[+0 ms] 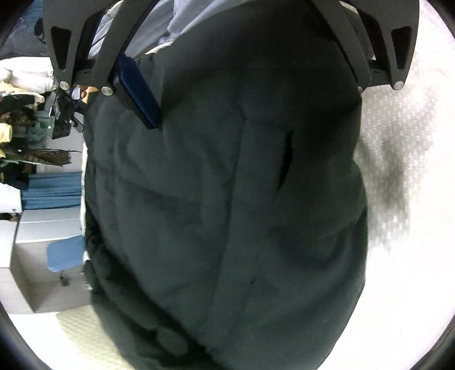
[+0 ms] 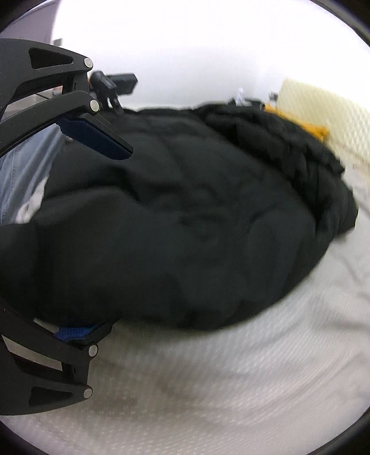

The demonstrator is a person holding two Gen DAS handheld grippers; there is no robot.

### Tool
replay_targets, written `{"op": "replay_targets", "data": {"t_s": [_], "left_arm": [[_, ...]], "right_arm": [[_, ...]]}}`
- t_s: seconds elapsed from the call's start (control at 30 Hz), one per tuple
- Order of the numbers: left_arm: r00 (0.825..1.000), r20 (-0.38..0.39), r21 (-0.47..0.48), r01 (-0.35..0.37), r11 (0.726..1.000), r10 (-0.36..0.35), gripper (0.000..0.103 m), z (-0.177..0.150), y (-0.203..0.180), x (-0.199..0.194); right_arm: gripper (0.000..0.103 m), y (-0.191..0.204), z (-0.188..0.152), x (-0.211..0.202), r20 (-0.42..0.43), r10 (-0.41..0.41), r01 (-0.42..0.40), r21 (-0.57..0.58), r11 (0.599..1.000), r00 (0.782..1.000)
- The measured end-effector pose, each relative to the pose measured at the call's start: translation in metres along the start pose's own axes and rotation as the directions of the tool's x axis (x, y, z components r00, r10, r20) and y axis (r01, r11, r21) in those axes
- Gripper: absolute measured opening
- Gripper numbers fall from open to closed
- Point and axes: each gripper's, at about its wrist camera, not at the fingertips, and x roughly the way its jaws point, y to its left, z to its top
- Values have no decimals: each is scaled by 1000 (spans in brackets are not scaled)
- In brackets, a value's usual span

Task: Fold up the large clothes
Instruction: 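Lower both grippers onto the jacket hem and close on it, then lift the hem with both grippers and fold it over toward the collar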

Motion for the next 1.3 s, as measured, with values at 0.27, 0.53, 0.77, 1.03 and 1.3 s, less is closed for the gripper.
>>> {"op": "replay_targets", "data": {"t_s": [0.27, 0.53, 0.77, 1.03, 1.3], "left_arm": [[999, -14, 18, 41, 999, -41, 88, -5, -26, 9], [996, 50, 30, 78, 996, -80, 52, -9, -36, -6], [972, 174, 37, 154, 987, -158, 13, -23, -34, -56], [936, 275, 94, 200, 975, -218, 8, -49, -35, -130], [903, 327, 158, 238, 958, -278, 8, -91, -36, -214]], "right_arm": [[99, 8, 1, 10, -37, 79, -80, -43, 996, 996], [69, 31, -2, 10, -51, 134, -140, -144, 980, 990], [8, 36, -2, -18, 34, 142, -133, -195, 972, 989], [6, 57, -34, -81, 158, 255, -189, -345, 919, 954], [5, 70, -76, -137, 217, 355, -249, -400, 882, 909]]}}
